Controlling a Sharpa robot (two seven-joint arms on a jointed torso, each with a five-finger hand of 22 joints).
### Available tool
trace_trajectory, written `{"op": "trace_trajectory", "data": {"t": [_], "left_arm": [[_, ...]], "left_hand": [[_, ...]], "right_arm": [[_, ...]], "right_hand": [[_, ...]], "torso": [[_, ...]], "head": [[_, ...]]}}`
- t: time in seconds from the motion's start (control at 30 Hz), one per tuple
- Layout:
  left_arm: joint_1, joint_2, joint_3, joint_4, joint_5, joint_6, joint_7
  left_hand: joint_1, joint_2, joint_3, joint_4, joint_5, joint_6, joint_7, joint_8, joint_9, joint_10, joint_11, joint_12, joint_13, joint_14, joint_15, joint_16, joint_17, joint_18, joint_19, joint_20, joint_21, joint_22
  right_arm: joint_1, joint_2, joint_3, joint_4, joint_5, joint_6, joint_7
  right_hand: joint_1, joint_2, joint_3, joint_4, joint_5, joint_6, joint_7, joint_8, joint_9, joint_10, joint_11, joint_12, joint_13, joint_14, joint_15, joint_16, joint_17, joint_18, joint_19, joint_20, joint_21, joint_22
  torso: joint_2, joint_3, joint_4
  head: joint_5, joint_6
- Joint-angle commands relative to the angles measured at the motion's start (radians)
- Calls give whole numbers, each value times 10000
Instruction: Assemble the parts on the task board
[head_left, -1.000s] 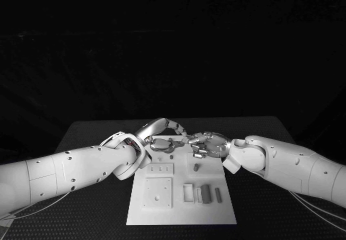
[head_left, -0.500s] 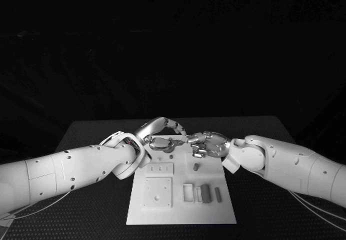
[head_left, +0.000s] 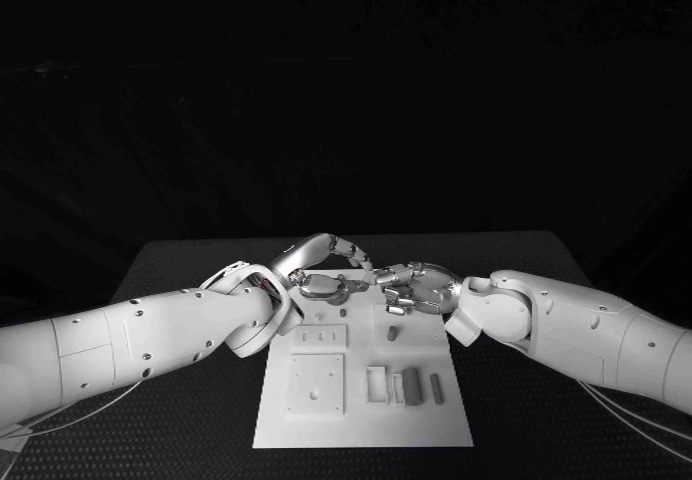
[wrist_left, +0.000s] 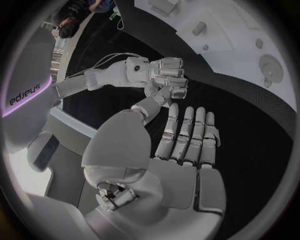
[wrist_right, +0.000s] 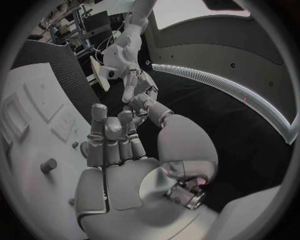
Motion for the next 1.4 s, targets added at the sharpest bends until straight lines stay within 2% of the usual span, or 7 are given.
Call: {"op": "trace_trajectory", "data": {"t": [0.03,0.37,0.63,0.77,1.1,1.4], "left_arm": [[4,33,4,37,33,104,24],[5,30,4,40,43,46,-6],[5,21,4,41,44,64,-3],[5,12,4,58,44,128,9],[5,9,4,124,-46,315,101],[5,11,4,100,-148,356,49]], "left_hand": [[-24,-153,-129,-28,45,-347,49,-196,-117,-99,-2,76,-37,-19,57,-43,-9,-155,-55,-29,48,5],[-94,-296,-247,-11,45,-961,-53,-469,-227,-134,24,134,-124,22,72,-61,-21,-155,-8,-49,44,-14],[-80,-253,-235,13,45,-964,-97,-449,-214,-110,15,164,-138,61,66,-48,-18,-155,8,-56,45,-20],[-49,-180,-223,28,45,-801,-127,-329,-159,-85,-1,203,-163,98,52,-42,-17,-155,11,-59,36,-33],[77,173,-159,30,46,80,-81,166,13,25,-53,362,-246,177,-2,-26,-6,-155,-46,-31,21,-74],[143,395,-114,-1,46,348,-42,277,36,115,-94,448,-275,220,-26,-12,3,-155,-58,-23,30,-80]], "right_arm": [[1,12,6,53,-19,263,120],[1,2,6,106,-111,399,85],[1,-7,6,114,-189,487,61],[1,-13,6,77,-190,464,66],[1,20,6,-43,-179,337,101],[1,20,6,-73,-170,300,120]], "right_hand": [[9,86,-5,21,51,256,190,48,20,-3,-66,35,-19,12,-57,46,-16,117,-43,-49,61,203],[16,90,-5,9,51,262,185,49,22,0,-72,38,-31,12,-63,48,-19,116,-45,-52,65,203],[19,93,-5,0,50,273,181,54,26,1,-76,40,-43,10,-67,49,-23,116,-50,-52,67,202],[18,90,-7,-3,49,275,180,54,27,1,-77,41,-48,9,-69,48,-24,116,-53,-52,67,202],[-5,78,-21,0,46,267,181,46,27,1,-78,42,-64,6,-72,47,-30,117,-58,-49,69,200],[-23,71,-29,5,46,259,181,39,26,0,-78,43,-78,3,-72,45,-36,116,-61,-47,70,198]], "torso": [[2,0,1],[1,-2,1],[0,-4,-3],[0,-6,-1],[2,-5,1],[-1,-5,-2]], "head": [[-4,-1],[-7,-12],[-8,-20],[-17,-25],[-28,-49],[-64,-79]]}}
